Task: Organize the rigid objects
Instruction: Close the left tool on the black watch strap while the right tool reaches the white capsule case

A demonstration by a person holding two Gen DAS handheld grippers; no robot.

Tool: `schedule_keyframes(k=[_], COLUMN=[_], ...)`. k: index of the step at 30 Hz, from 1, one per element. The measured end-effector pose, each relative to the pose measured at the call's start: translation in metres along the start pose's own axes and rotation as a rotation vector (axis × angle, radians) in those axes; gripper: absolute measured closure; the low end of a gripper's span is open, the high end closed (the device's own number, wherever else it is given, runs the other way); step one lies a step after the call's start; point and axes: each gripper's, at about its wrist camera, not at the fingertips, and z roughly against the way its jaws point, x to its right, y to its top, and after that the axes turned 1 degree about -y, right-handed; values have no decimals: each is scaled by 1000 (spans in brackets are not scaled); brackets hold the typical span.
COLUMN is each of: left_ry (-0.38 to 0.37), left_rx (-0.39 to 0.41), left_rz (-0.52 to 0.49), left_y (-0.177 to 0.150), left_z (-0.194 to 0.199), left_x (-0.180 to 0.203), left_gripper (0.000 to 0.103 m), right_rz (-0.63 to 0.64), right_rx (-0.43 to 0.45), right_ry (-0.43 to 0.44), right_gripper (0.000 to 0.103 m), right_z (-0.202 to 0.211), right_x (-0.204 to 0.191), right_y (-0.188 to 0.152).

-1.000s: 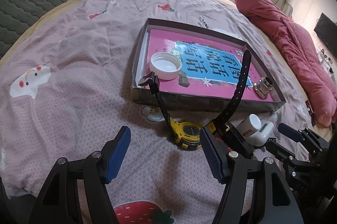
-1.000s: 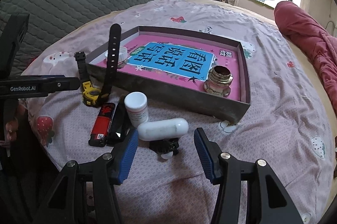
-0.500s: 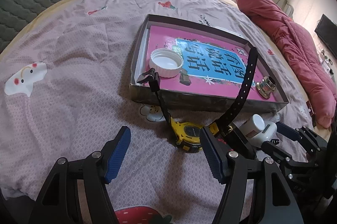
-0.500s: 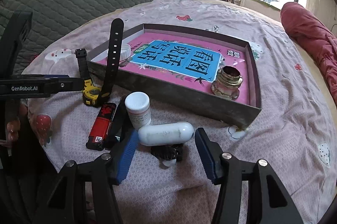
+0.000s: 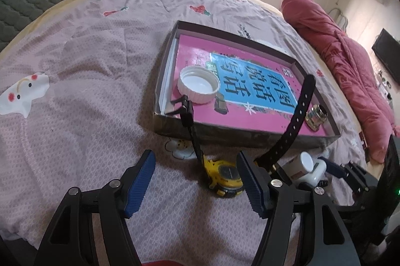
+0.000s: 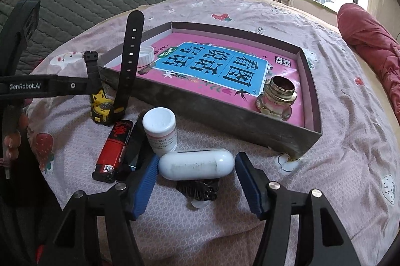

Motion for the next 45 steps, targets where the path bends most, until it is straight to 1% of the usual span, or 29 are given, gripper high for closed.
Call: schedule_keyframes(k=[1, 2, 4, 6, 7, 8, 12, 14, 18, 20, 23, 30, 45], left_ry=[-11, -23, -30, -39, -50, -57, -70, -75, -74, -61, -59, -69, -81], left_rx=[-1, -4, -11, -14, -15, -15, -15, -15, -21, -25, -28, -34, -24], left_rz=[7, 14, 25, 34, 39, 40, 39, 39, 38, 28, 41, 63, 44], left_y=[1, 2, 4, 5, 6, 6, 8, 10, 11, 10, 10, 10, 8], left_z=[-1, -3, -8, -11, -12, -14, -16, -19, -22, -24, -25, -25, -22], left_x=[0, -1, -1, 0, 0, 0, 4, 5, 7, 8, 4, -1, 0], left_gripper=[44, 47, 48, 53, 58, 61, 66, 72, 75, 84, 93, 99, 99], right_rz=[-1, 0, 2, 2, 1, 1, -6, -8, -6, -5, -2, 29, 9], right_rx=[-1, -4, -6, -5, -4, -4, -5, -4, -5, -5, -6, 1, 13], right_ry=[0, 0, -3, -5, -5, -4, 1, 2, 4, 5, 5, -1, -8], right_gripper=[41, 41, 41, 41, 41, 41, 41, 41, 41, 41, 41, 42, 42], right_z=[-1, -2, -3, -4, -4, -5, -6, -7, -8, -9, -11, -10, -6], right_x=[0, 0, -1, 0, 0, 0, 0, 0, 0, 1, 1, -4, 2], right_y=[1, 1, 1, 2, 2, 2, 2, 3, 3, 3, 4, 3, 3])
